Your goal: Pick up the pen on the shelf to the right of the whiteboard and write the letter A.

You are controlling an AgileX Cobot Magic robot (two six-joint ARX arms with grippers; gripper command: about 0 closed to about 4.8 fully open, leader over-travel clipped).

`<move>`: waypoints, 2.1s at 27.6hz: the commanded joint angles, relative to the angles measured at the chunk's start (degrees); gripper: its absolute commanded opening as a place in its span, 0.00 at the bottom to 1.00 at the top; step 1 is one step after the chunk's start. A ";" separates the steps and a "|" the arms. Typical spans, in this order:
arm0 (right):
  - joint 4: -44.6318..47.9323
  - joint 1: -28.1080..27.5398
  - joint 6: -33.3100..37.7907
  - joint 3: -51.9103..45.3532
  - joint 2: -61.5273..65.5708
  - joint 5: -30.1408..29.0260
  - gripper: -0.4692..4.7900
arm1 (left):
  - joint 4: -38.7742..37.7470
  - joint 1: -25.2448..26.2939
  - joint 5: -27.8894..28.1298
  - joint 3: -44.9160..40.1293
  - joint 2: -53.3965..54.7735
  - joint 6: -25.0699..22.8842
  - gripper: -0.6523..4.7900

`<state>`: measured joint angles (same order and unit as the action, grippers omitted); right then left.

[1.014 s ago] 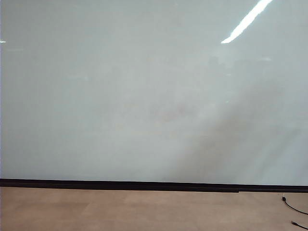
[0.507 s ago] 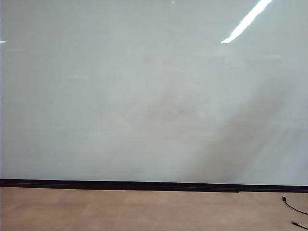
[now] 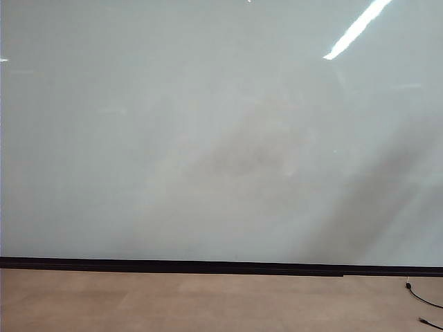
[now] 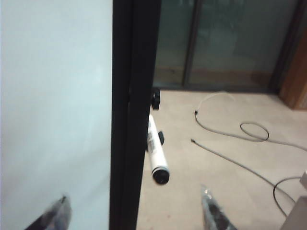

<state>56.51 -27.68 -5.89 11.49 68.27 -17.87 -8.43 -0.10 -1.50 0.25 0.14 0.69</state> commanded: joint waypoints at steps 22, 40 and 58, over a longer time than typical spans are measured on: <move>24.61 -2.25 1.36 16.72 34.71 -10.78 0.79 | 0.33 -0.02 -0.22 0.13 0.04 -0.22 0.11; 24.59 -2.82 6.34 22.16 43.06 -13.38 0.77 | 0.33 -0.02 -0.22 0.13 0.04 -0.24 0.11; 24.35 -1.79 7.63 25.66 44.63 -16.26 0.60 | 0.33 -0.02 -0.22 0.13 0.04 -0.22 0.11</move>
<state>80.05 -29.78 1.54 37.04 113.10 -33.74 -8.45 -0.10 -1.50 0.25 0.19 0.69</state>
